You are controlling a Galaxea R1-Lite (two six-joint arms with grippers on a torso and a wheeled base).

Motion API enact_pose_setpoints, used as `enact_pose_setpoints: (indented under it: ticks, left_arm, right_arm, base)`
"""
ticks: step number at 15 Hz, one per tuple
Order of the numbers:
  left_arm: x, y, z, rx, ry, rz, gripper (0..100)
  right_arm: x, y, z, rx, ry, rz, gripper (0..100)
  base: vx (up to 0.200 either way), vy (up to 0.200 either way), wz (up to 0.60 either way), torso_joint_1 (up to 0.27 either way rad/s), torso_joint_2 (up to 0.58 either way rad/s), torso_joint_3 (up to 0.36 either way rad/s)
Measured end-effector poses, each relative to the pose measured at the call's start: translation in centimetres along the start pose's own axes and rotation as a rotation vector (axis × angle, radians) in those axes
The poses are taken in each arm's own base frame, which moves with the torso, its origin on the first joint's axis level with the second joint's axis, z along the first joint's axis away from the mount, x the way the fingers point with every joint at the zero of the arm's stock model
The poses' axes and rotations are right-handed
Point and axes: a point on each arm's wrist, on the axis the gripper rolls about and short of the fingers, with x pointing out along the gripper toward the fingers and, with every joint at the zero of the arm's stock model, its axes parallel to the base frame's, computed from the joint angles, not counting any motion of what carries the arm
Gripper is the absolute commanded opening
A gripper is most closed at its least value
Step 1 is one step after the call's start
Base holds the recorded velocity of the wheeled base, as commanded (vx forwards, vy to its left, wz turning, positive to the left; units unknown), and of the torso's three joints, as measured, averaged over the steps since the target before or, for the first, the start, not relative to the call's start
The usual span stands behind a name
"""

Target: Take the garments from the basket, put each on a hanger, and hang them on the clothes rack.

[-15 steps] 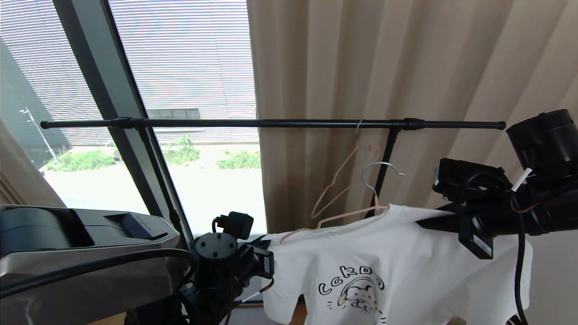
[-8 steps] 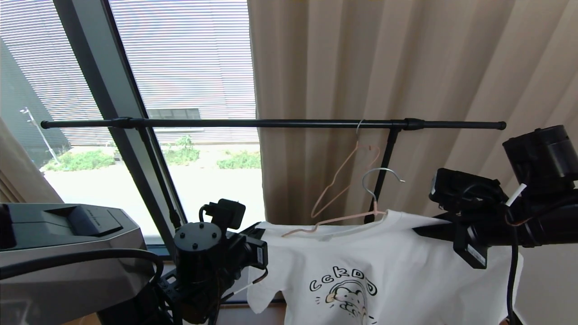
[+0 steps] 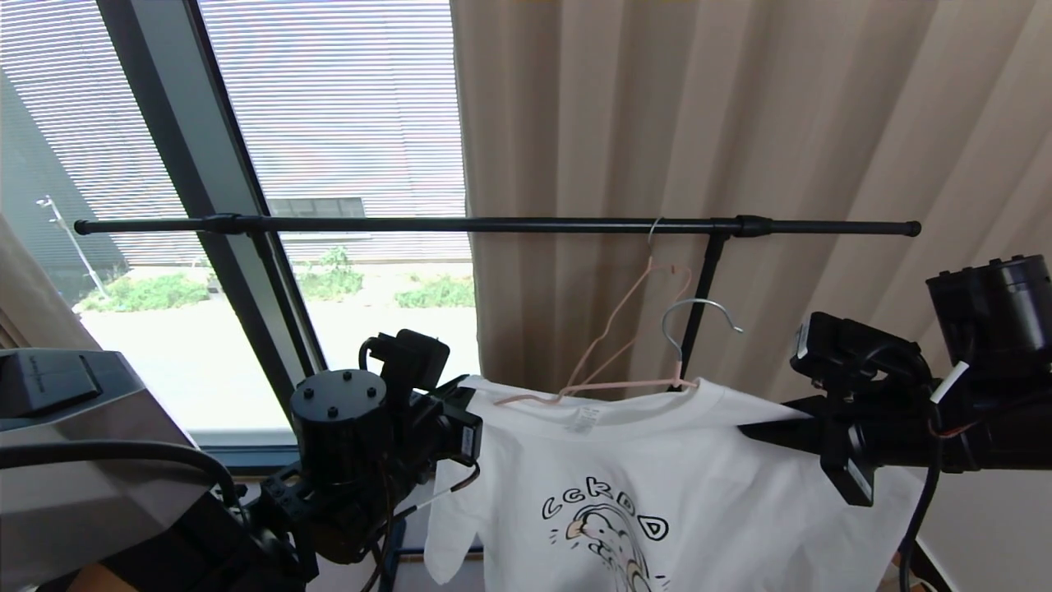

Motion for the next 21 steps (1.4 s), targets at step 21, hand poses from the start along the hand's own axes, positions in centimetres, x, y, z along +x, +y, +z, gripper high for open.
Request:
enact_pose_setpoints:
  ticks: [21]
  left_arm:
    - [-0.2,-2.0,6.6,0.13,-0.048,-0.058,0]
  right_arm:
    - [2.3,0.0,-0.5,0.235,-0.079,-0.037,0]
  base:
    - [0.0,0.0,0.0,0.0,0.0,0.0]
